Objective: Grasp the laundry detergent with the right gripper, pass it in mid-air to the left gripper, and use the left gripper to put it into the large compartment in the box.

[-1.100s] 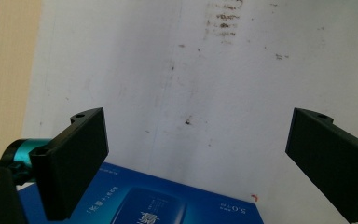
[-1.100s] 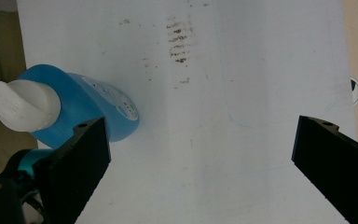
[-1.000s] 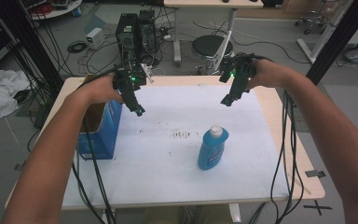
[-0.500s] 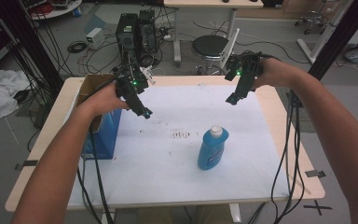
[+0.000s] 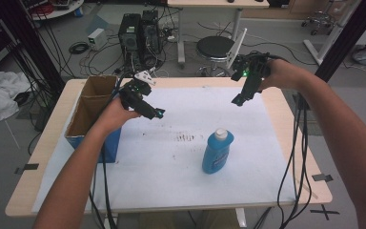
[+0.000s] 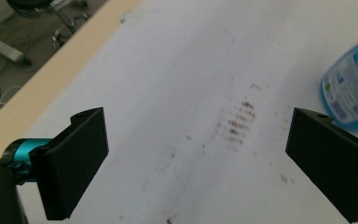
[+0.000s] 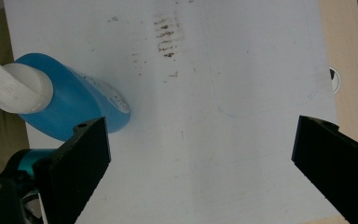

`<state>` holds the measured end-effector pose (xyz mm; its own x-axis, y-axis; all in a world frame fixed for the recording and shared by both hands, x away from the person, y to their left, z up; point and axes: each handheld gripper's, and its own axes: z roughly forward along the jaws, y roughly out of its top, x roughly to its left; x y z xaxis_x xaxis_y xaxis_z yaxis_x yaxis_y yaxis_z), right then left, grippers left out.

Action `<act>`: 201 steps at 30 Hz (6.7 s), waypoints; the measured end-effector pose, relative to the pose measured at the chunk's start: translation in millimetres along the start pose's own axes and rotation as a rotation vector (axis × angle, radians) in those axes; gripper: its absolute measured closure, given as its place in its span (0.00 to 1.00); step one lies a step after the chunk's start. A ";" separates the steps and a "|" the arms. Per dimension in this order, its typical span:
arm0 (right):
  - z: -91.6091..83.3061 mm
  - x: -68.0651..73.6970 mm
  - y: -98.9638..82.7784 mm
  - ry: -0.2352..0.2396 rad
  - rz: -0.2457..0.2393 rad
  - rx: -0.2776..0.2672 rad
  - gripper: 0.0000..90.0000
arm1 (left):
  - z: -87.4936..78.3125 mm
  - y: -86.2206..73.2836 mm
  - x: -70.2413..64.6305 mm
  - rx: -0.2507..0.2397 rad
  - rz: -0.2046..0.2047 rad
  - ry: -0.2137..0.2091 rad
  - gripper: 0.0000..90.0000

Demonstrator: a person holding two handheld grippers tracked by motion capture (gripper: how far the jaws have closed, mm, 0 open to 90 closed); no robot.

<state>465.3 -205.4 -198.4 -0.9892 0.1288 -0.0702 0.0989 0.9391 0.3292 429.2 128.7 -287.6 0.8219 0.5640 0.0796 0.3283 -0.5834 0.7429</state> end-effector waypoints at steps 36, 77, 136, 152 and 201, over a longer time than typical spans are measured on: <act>4.6 -2.6 -10.8 0.010 0.010 0.005 0.04 | 26.9 -71.2 -83.0 -0.484 -0.199 0.134 0.06; 6.7 -0.5 -9.5 0.014 0.008 0.007 0.04 | 65.9 -68.9 -184.9 -0.523 -0.159 0.038 0.06; 4.6 0.5 -7.1 0.012 0.000 -0.009 0.04 | 128.2 -44.8 -212.2 -0.536 -0.191 0.044 0.14; 3.0 0.6 -7.7 0.006 0.003 -0.014 0.04 | 127.0 -45.0 -213.6 -0.548 -0.179 0.039 0.27; 0.9 4.0 -9.6 0.002 0.012 -0.012 0.04 | 86.0 -26.2 -130.0 -0.517 0.083 -0.364 0.49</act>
<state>460.5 -213.6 -202.7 -0.9882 0.1393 -0.0642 0.1094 0.9336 0.3413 353.7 20.5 -374.6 0.9704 0.2411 -0.0131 0.0649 -0.2079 0.9760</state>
